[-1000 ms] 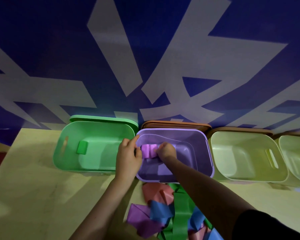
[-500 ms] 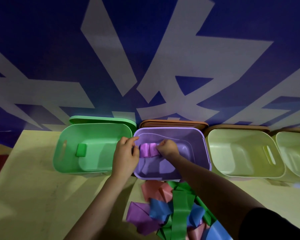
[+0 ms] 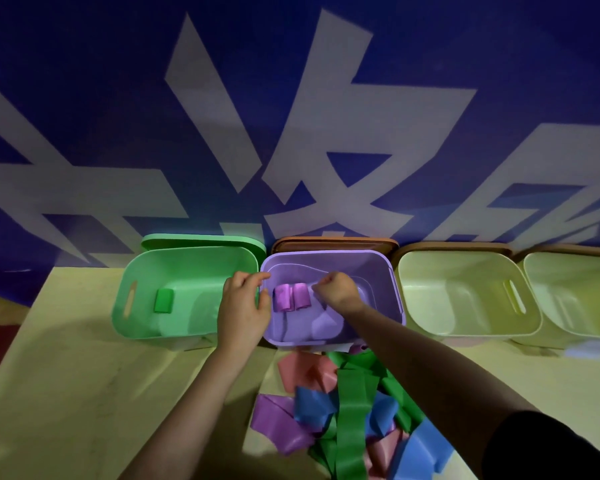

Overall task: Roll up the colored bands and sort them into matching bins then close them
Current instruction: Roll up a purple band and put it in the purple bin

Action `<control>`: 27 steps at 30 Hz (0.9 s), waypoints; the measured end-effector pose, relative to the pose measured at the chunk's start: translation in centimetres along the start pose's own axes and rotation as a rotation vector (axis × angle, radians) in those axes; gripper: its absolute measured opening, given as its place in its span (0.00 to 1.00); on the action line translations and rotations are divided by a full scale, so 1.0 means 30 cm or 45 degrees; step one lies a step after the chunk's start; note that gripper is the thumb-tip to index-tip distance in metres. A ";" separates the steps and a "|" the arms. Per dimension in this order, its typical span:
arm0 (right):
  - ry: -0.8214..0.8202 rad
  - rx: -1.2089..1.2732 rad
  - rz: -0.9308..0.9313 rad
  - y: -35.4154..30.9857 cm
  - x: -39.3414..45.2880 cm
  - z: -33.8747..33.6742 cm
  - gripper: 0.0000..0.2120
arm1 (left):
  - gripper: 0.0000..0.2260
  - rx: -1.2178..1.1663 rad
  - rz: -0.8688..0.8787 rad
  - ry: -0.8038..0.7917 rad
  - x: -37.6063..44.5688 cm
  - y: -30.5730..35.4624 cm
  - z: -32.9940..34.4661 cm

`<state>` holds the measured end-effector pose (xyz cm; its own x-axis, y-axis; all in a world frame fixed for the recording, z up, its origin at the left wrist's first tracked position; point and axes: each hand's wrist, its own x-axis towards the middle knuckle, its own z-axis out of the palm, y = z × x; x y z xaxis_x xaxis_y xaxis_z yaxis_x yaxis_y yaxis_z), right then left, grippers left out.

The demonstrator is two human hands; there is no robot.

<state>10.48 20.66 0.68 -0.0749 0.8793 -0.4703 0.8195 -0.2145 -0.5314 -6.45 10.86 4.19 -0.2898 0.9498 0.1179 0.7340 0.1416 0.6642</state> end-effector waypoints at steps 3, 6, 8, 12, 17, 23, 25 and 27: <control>0.093 0.135 -0.070 -0.007 -0.068 -0.044 0.10 | 0.13 -0.043 0.032 -0.002 -0.036 0.026 -0.019; 0.136 0.307 -0.149 0.004 -0.145 -0.086 0.06 | 0.13 -0.098 0.073 -0.028 -0.090 0.054 -0.037; 0.163 0.390 -0.201 0.031 -0.205 -0.109 0.11 | 0.13 -0.142 0.097 -0.048 -0.134 0.074 -0.047; 0.206 0.501 -0.293 0.102 -0.334 -0.130 0.11 | 0.12 -0.227 0.065 -0.109 -0.231 0.108 -0.052; 0.171 0.615 -0.335 0.231 -0.508 -0.108 0.12 | 0.11 -0.358 -0.136 -0.430 -0.346 0.106 -0.005; 0.165 0.593 -0.137 0.497 -0.666 -0.024 0.11 | 0.10 -0.296 -0.160 -0.667 -0.489 0.099 0.084; 0.168 0.563 -0.031 0.587 -0.698 -0.001 0.11 | 0.10 -0.238 -0.166 -0.708 -0.528 0.102 0.128; 0.174 0.542 0.059 0.673 -0.723 0.016 0.09 | 0.11 -0.192 -0.208 -0.732 -0.566 0.111 0.183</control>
<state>28.38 -2.95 -0.18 0.0559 0.9065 -0.4184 0.5112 -0.3860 -0.7679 4.29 -3.26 0.33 0.0176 0.9235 -0.3831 0.6009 0.2965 0.7423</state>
